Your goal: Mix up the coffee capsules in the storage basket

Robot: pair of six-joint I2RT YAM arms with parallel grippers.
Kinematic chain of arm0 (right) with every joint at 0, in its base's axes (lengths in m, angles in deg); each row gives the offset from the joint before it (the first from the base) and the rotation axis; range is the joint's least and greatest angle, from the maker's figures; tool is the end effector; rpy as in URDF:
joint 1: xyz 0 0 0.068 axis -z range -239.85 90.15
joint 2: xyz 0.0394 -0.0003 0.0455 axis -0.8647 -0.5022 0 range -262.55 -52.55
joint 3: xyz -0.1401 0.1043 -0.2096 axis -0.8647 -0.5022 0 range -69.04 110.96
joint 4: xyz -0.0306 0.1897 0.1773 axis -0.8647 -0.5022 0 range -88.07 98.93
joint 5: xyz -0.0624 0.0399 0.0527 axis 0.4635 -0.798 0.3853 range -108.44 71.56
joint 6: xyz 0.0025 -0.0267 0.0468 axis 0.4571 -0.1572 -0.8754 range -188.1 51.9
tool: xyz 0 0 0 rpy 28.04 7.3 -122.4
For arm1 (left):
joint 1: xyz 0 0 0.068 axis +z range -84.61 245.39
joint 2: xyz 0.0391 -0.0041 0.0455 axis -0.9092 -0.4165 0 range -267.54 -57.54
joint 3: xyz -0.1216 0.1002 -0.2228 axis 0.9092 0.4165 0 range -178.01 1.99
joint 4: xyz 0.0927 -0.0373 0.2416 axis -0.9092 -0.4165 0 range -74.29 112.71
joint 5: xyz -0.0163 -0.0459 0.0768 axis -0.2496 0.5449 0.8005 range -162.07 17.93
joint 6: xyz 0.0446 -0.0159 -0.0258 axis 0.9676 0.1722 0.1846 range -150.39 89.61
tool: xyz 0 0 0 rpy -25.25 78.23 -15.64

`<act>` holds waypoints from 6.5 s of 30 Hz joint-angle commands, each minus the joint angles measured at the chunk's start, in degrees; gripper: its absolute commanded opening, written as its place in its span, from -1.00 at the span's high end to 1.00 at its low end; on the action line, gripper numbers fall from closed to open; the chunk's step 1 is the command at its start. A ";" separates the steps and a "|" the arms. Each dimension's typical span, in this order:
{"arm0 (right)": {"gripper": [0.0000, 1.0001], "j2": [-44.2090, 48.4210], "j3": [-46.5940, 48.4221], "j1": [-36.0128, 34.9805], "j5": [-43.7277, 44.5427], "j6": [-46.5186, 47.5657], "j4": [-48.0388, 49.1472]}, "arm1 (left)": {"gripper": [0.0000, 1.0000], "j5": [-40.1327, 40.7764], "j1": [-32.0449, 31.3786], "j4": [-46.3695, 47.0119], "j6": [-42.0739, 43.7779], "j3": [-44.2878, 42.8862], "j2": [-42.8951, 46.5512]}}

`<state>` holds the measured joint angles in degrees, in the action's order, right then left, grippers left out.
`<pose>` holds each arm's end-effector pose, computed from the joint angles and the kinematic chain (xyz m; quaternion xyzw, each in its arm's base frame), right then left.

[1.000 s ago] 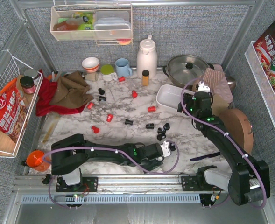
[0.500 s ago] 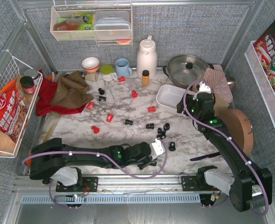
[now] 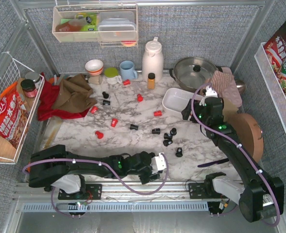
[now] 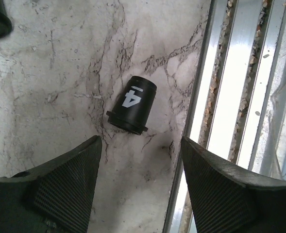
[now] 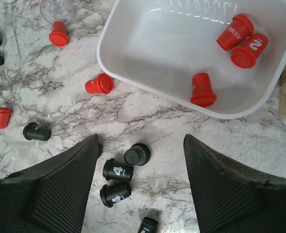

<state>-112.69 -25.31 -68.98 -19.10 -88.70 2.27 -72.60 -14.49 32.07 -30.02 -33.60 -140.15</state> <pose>0.2383 0.0388 0.2878 0.0802 0.8303 0.1461 0.5318 0.0494 -0.2795 0.1701 0.5799 0.6850 -0.2853 0.3363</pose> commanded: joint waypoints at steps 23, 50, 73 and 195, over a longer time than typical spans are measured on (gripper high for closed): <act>-0.50 -2.61 0.04 -0.03 -3.97 0.30 1.65 | -0.74 -2.19 -0.04 13.02 9.44 1.67 -5.76; -0.50 -1.03 0.33 -0.23 -8.62 -1.42 0.58 | 0.16 10.18 0.51 23.31 8.80 5.98 -1.93; -0.49 2.82 -6.28 -11.53 -27.36 -6.03 20.53 | 0.21 11.87 14.61 69.02 15.82 3.75 -8.22; -0.57 3.81 -4.16 -1.95 5.11 -1.99 2.52 | -0.01 -2.10 15.39 16.12 -17.52 -21.01 -30.26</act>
<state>-108.78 -29.34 -70.99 -13.79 -90.67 3.61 -75.09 0.97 51.35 -46.50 -54.45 -170.44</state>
